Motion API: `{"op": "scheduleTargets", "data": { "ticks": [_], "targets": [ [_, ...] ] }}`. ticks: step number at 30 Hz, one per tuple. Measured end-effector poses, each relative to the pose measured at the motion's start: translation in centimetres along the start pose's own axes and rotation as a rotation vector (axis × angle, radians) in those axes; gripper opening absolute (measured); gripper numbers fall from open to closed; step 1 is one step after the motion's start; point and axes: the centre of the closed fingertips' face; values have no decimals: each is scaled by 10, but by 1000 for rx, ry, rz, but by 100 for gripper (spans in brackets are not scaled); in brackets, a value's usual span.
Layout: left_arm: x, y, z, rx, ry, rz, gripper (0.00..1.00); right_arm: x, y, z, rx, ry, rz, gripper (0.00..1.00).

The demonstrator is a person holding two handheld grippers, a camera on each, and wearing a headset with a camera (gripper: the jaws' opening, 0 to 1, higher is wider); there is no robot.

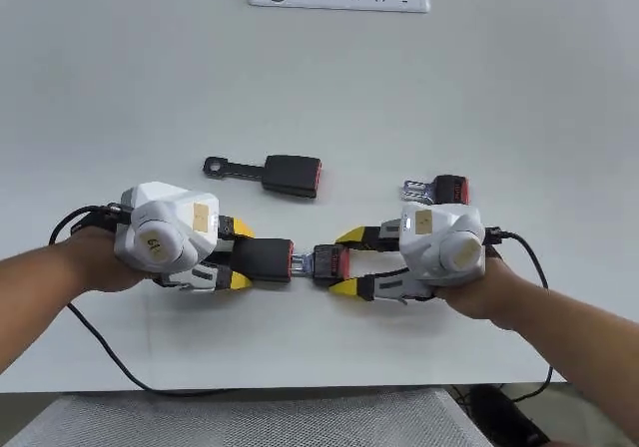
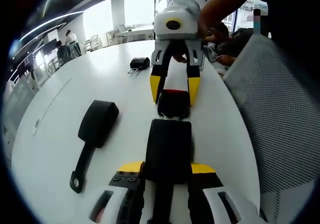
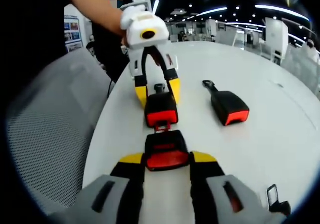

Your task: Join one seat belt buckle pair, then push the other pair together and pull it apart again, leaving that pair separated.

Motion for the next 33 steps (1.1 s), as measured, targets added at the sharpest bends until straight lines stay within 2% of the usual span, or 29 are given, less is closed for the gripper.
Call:
{"op": "scheduleTargets", "data": {
  "ticks": [10,21,25,30,31,33],
  "targets": [
    [-1,0,0,2,9,-7,34,1,1,0,-4,2,-34,35],
    [0,0,1,-10,21,-21,33,7,0,-9,-5,22,-52,35],
    [0,0,0,-8,26,-16,33,14,1,-18,-22,21,-44,35],
    [-1,1,0,-8,24,-12,33,15,0,-18,-42,13,-67,35],
    [0,2,0,-8,19,-13,33,12,0,-17,-50,36,-91,35],
    [0,1,1,-9,22,-13,33,16,-2,-21,-57,27,-74,36]
  ]
}}
Point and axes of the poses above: the centre of the closed fingertips' face, and the gripper's own axes: z roughly backward along the fingers, y roughly to its left, x roughly out of its top, and after that the axes turned 9 degrees about z, right-handed
